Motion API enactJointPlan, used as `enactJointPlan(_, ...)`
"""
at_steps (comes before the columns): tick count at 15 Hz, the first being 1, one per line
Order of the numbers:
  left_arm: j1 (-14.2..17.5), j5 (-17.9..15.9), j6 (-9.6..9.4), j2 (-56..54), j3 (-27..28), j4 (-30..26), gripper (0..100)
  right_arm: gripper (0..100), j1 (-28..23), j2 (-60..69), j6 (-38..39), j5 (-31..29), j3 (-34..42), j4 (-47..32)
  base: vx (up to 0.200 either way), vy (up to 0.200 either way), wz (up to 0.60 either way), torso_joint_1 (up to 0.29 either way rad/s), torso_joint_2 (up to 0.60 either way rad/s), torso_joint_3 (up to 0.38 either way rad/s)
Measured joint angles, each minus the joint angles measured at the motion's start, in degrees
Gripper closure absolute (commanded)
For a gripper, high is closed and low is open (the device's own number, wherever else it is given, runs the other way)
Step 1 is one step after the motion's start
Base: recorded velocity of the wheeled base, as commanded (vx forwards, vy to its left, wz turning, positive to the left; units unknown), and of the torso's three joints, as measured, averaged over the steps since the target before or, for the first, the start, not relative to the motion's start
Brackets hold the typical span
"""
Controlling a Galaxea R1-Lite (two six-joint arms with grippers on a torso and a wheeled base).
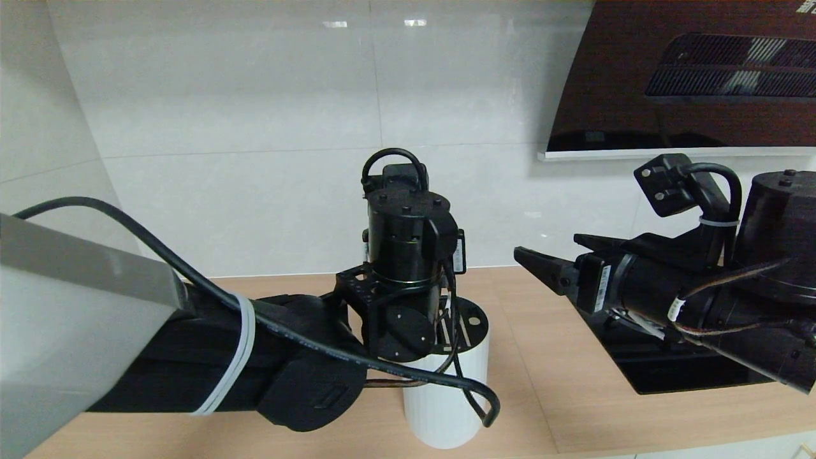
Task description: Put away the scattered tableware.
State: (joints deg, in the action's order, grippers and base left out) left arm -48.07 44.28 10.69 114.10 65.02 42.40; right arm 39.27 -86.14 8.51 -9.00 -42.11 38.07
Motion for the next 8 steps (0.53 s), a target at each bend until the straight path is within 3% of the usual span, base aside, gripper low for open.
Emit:
enactJointPlan(2,0.0,0.0,0.17,1.1,-0.1,0.0,100,0,0.0,0.0,0.0,0.0,0.0,0.0,0.0,0.0,0.0,0.0,0.0,0.0)
enactJointPlan(4,0.0,0.0,2.0,2.3,-0.4,0.0,100,0,0.0,-0.1,0.0,0.0,0.0,0.1,0.0,0.0,0.0,0.0,0.0,0.0)
enactJointPlan(8,0.0,0.0,3.18,3.9,-2.0,-0.2,100,0,0.0,-0.2,0.0,0.0,0.2,0.1,0.0,0.0,0.0,0.0,0.0,0.0)
